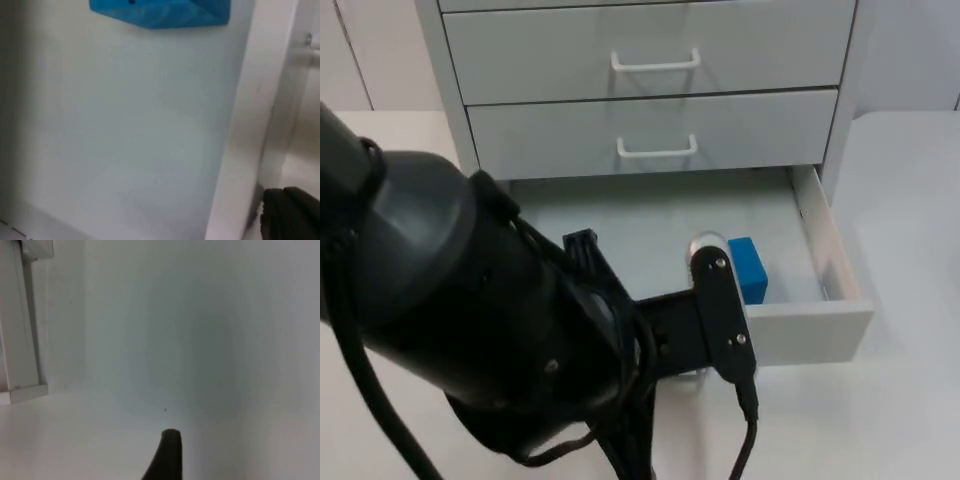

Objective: Open the drawer with the left hand, place the block into the drawer with the right hand, then close the drawer with the left hand.

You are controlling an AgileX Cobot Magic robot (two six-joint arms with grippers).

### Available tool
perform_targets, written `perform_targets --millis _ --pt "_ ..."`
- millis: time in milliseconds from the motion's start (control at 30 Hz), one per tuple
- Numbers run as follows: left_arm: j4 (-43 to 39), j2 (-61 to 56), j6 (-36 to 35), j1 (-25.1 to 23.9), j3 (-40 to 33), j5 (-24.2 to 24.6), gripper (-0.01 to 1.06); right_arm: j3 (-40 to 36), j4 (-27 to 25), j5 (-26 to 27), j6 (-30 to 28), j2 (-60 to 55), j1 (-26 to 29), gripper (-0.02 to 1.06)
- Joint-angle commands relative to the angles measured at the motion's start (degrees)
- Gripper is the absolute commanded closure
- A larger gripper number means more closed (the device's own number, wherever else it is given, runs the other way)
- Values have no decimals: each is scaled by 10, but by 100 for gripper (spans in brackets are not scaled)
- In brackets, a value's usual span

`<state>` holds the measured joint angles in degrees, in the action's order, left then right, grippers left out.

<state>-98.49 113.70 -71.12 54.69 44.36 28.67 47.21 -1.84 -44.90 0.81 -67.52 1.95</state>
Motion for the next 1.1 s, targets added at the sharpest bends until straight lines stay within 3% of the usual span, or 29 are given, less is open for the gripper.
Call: perform_targets --millis 0,367,433,667,1067 --pt "-15 1 -16 -25 23 77 105 -4 1 7 -2 4 1 31" --pt "-15 1 -16 -68 63 89 105 -4 1 7 -2 4 1 31" --pt "-15 0 -16 -67 63 113 105 -4 1 7 -2 4 1 31" --pt "-15 0 -7 -68 63 114 105 -4 1 10 -2 4 1 31" --pt "-15 3 -6 -127 98 46 105 -4 1 10 -2 4 1 31"
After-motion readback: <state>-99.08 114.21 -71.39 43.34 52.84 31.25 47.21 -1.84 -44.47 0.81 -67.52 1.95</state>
